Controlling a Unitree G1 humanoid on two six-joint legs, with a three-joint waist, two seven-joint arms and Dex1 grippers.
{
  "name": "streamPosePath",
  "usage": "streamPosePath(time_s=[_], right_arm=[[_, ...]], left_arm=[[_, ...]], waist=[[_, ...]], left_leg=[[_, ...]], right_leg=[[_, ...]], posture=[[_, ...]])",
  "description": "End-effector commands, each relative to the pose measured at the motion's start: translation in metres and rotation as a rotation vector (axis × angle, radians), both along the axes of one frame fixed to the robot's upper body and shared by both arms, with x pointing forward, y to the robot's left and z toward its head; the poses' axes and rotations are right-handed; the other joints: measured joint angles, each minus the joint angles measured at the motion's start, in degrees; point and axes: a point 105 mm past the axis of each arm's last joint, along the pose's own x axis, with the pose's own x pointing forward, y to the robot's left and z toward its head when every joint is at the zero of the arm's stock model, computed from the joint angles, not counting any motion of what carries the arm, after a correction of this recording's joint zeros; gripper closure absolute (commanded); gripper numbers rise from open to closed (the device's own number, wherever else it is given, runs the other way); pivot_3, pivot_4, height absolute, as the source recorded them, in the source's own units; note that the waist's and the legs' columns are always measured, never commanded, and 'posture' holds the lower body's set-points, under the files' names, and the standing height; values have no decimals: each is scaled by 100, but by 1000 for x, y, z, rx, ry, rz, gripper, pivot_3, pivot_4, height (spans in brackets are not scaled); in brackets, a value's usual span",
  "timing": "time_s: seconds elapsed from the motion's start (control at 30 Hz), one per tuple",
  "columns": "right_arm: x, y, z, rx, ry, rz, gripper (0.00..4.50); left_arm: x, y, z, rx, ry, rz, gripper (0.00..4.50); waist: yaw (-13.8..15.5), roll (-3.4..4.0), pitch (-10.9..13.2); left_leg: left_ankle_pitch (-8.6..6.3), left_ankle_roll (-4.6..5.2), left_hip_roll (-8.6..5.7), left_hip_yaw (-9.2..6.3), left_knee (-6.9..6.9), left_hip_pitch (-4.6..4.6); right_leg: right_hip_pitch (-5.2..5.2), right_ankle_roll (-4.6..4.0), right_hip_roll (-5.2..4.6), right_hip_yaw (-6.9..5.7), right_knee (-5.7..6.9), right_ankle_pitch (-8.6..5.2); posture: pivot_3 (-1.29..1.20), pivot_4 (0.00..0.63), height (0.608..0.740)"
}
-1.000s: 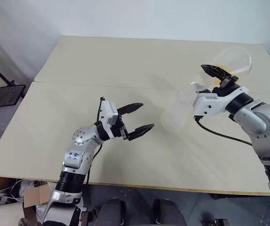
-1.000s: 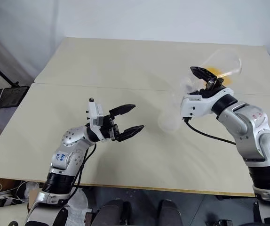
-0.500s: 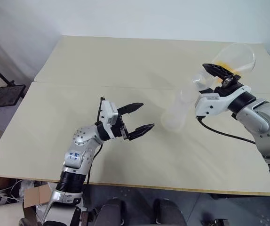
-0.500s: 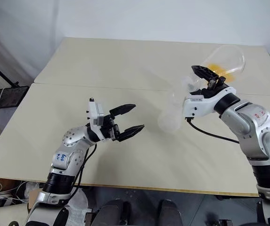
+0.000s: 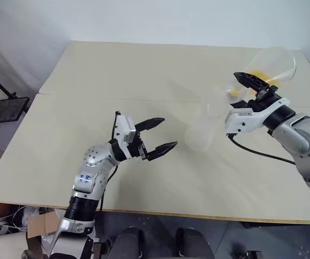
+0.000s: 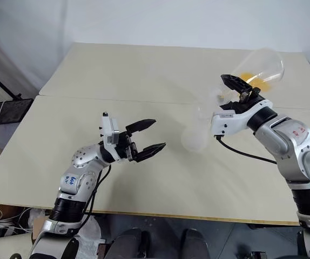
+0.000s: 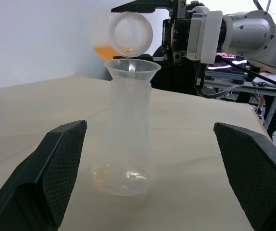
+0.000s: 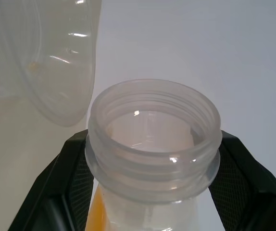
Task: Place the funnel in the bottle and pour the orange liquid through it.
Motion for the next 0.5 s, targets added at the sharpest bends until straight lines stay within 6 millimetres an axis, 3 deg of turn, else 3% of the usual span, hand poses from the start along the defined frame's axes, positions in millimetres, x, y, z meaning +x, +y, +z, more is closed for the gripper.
streamPosePath(time_s=[0.03,0.5], right_arm=[[-7,2,15,-15,-76,18,1679],[-6,4,13,-26,-82,29,1679]], left_arm=[[-5,-3,11,-22,-44,-15,0],[-5,-2,11,-25,-45,-8,0]], waist=[[-1,0,0],[-1,0,0]], left_leg=[[0,0,0,0,0,0],[0,0,0,0,0,0]], right_leg=[[0,0,0,0,0,0],[0,0,0,0,0,0]], posture=[[0,150,740],[0,150,740]])
